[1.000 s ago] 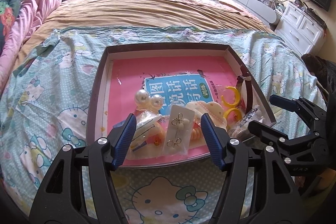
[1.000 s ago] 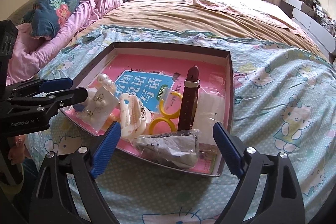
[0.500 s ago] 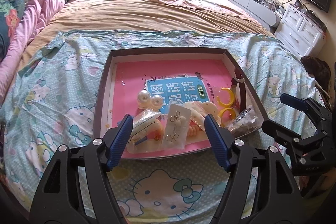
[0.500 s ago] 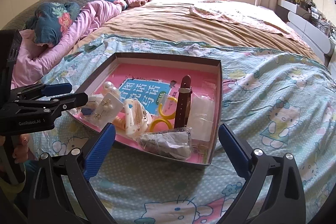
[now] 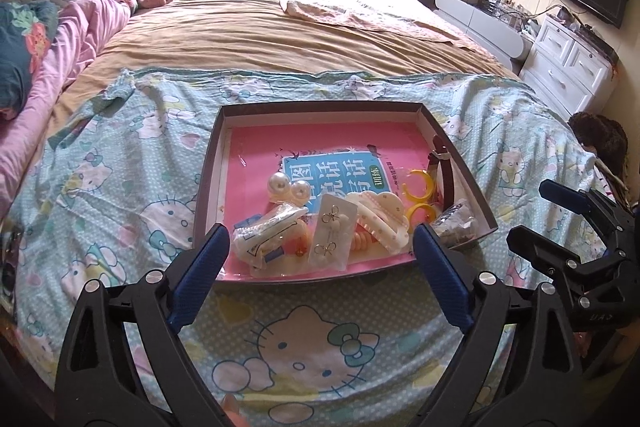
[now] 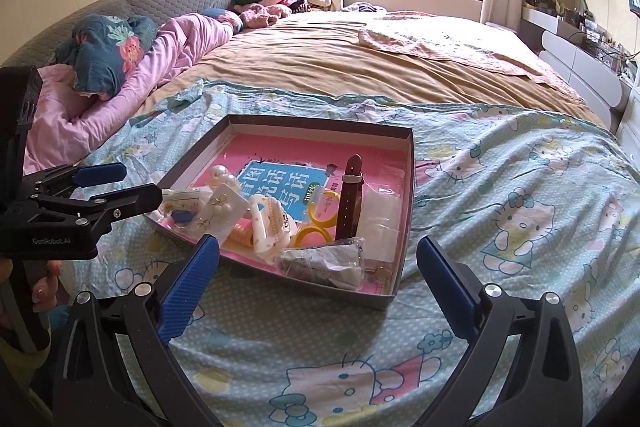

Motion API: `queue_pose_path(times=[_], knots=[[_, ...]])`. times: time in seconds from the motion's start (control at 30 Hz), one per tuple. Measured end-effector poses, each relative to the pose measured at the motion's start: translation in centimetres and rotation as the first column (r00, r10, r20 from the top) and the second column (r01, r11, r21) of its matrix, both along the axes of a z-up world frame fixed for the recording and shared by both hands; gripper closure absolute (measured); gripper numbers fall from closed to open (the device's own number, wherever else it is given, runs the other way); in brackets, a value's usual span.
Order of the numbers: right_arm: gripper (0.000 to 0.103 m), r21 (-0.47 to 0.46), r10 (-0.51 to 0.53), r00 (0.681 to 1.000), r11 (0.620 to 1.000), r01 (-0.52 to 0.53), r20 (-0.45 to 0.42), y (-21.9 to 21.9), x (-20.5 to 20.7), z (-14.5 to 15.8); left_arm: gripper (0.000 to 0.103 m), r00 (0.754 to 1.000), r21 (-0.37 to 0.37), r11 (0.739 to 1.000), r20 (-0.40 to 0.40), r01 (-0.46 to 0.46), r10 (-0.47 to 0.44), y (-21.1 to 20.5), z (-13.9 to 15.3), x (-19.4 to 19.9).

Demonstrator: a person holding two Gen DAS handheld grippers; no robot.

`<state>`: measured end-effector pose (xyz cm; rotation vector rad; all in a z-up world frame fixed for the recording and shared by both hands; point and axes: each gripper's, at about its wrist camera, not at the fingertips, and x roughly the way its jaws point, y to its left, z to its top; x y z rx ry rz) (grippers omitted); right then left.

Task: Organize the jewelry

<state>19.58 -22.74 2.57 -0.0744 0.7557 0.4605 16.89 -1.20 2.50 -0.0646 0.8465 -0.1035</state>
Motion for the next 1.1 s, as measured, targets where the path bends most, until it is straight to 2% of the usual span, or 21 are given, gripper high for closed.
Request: queue_pose_path(times=[0.1,0.57,1.1], knots=[[0.005,0.002,-0.003,1.000,1.000,0.003,0.006,-0.1,-0.5,0.2,0.010,1.000,0.000,1.000,0.007,-0.007,0.007,0.1,0.2,-0.6],[0.005,0.031,-0.019,1.000,0.999,0.018,0.020,-1.1,-2.9,0.8,0.010,1.000,-0.001,1.000,0.016,-0.023,0.023,0.7,-0.1,-3.5],[0.005,0.043,-0.042,0.999,0.998,0.042,-0.003,-1.9,-5.9,-1.2,0.010,0.999,-0.011,0.999,0.013,-0.036,0.036,0.8,-2.5,-6.7]])
